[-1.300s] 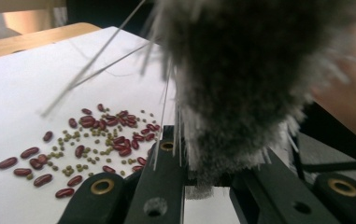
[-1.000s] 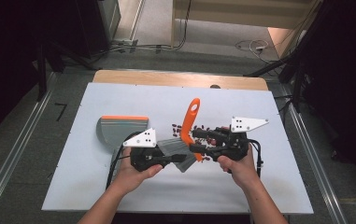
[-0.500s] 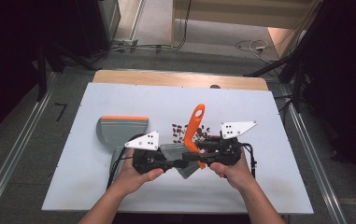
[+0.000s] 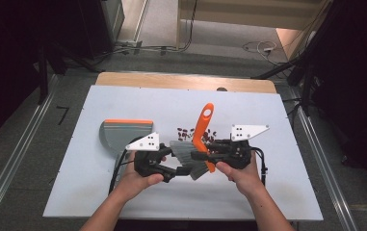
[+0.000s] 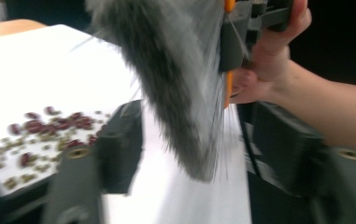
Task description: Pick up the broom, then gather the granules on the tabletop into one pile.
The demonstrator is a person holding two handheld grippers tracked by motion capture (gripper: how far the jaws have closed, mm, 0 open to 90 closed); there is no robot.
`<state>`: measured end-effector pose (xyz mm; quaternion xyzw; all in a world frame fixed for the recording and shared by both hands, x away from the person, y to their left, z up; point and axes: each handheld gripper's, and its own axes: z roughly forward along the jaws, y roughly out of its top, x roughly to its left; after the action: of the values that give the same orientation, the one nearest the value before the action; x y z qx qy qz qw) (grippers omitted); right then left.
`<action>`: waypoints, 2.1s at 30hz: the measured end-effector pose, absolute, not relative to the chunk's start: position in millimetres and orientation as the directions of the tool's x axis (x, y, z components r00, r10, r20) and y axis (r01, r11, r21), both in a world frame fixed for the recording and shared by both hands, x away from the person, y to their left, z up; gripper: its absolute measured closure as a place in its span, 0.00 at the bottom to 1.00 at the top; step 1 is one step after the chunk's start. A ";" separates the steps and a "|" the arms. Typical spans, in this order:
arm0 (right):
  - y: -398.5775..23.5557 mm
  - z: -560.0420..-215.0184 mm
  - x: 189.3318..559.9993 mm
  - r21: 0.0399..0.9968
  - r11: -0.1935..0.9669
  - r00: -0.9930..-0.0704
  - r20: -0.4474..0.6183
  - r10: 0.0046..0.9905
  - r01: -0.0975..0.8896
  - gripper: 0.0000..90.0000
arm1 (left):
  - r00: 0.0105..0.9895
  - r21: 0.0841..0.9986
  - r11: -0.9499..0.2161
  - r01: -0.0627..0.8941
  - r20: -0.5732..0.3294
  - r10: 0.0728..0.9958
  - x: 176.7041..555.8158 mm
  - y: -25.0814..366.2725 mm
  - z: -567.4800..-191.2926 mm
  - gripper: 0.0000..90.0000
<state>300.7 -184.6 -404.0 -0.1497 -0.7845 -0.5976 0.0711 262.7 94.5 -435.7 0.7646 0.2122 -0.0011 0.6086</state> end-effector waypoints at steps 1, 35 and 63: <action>-186.8 -403.7 302.1 0.915 0.236 -0.941 0.295 0.163 0.328 0.76 | 0.904 0.930 -0.169 0.326 -0.254 0.345 262.1 95.8 -436.0 0.28; -227.6 -391.1 333.2 0.864 0.311 -0.774 0.133 0.619 0.397 0.76 | 0.788 0.941 -0.112 0.319 -0.197 0.584 249.8 145.8 -441.7 0.00; -176.9 -429.1 403.1 0.503 0.708 -0.620 -0.366 0.694 0.496 0.76 | 0.723 0.929 -0.112 0.354 -0.195 0.663 227.7 193.5 -463.8 0.00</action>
<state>403.1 -176.9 -429.1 -0.3373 -0.8820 -0.1797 -0.2759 227.7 193.5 -463.8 0.7333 0.3466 0.1358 0.5690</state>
